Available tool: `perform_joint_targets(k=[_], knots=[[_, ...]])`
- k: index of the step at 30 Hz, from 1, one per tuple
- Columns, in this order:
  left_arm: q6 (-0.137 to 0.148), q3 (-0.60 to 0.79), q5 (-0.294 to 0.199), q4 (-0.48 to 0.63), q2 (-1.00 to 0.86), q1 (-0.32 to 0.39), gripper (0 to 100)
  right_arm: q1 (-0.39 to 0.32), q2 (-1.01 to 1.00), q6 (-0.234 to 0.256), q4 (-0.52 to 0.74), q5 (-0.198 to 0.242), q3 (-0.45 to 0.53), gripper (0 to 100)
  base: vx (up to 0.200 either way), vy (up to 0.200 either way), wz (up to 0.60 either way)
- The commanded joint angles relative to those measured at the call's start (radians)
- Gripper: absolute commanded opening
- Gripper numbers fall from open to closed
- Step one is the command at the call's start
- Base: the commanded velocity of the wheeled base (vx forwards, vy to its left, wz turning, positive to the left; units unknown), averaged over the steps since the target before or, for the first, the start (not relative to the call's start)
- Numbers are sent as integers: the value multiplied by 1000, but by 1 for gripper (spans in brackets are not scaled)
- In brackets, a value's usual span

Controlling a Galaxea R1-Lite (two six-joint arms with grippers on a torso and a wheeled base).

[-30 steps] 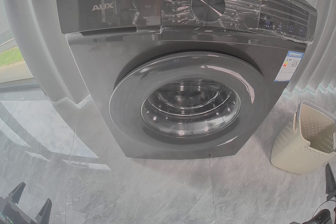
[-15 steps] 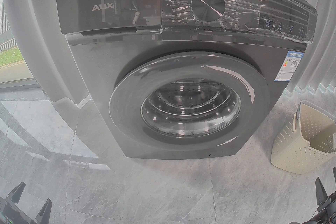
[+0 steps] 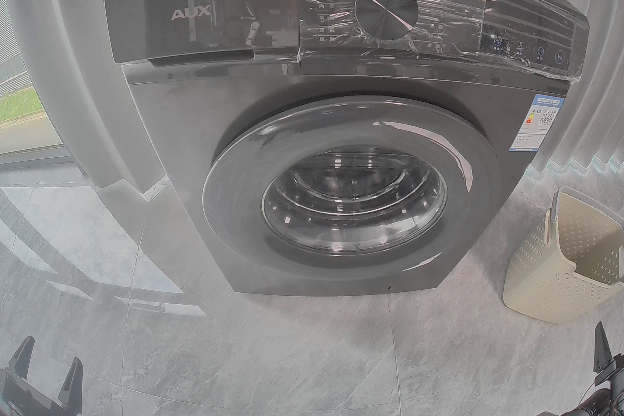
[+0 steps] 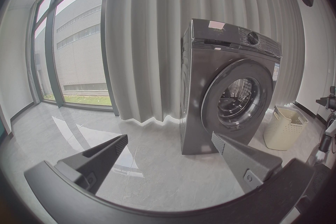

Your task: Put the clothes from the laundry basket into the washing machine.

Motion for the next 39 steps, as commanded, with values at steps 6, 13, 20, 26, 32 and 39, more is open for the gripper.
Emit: perform_joint_targets(k=[6,13,20,26,32,39], knots=[[4,18,2,0,-49,-12,100,2,-9,-6,70,231,-19,100,0,0,0],[9,18,0,0,-49,-14,100,-1,-7,84,73,133,-21,100,0,0,0],[2,18,3,0,-49,-14,100,-1,-9,43,36,51,-8,100,0,0,0],[2,18,3,0,-49,-14,100,2,-7,-42,-40,65,18,100,0,0,0],[12,18,2,0,-50,-14,100,-1,-3,58,70,251,2,100,0,0,0],[7,18,0,0,-49,-14,100,1,-4,81,36,223,13,100,0,0,0]])
